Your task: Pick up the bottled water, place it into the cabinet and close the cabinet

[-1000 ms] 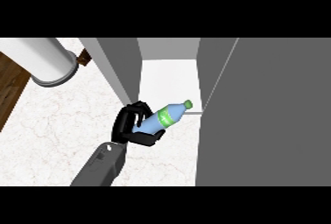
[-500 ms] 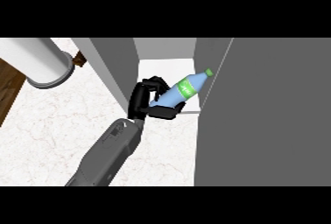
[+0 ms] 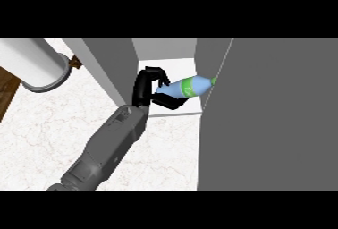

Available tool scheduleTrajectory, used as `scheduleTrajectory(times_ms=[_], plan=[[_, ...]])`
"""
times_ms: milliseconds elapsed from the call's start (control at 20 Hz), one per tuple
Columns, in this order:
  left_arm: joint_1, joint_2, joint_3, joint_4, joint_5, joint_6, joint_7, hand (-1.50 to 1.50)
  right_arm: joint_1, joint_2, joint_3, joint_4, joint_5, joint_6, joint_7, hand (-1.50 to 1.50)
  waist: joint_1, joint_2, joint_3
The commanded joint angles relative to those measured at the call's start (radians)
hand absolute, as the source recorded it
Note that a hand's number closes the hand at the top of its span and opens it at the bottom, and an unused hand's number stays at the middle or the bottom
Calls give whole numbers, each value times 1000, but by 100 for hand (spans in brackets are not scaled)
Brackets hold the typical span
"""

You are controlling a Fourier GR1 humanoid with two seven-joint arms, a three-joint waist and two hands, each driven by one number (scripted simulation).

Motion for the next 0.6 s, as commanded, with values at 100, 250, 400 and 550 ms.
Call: scheduleTrajectory(times_ms=[100, 250, 400, 550], plan=[[-134, -10, 47, 142, 6, 143, 10, 150, 26, -1, -29, -56, -78, 19, 2, -150, 0, 0, 0], [-164, -10, 3, 229, -78, 265, -15, 150, 40, -21, -41, -86, -86, 40, 4, -150, -8, 6, 0], [-220, 36, -19, 308, -118, 306, 20, -150, 56, -20, -37, -68, -84, 51, -13, -150, -18, 10, 0], [-250, -9, -10, 359, -115, 351, 14, -150, 24, -35, -75, -65, -113, 74, -10, -150, -24, 21, 0]])
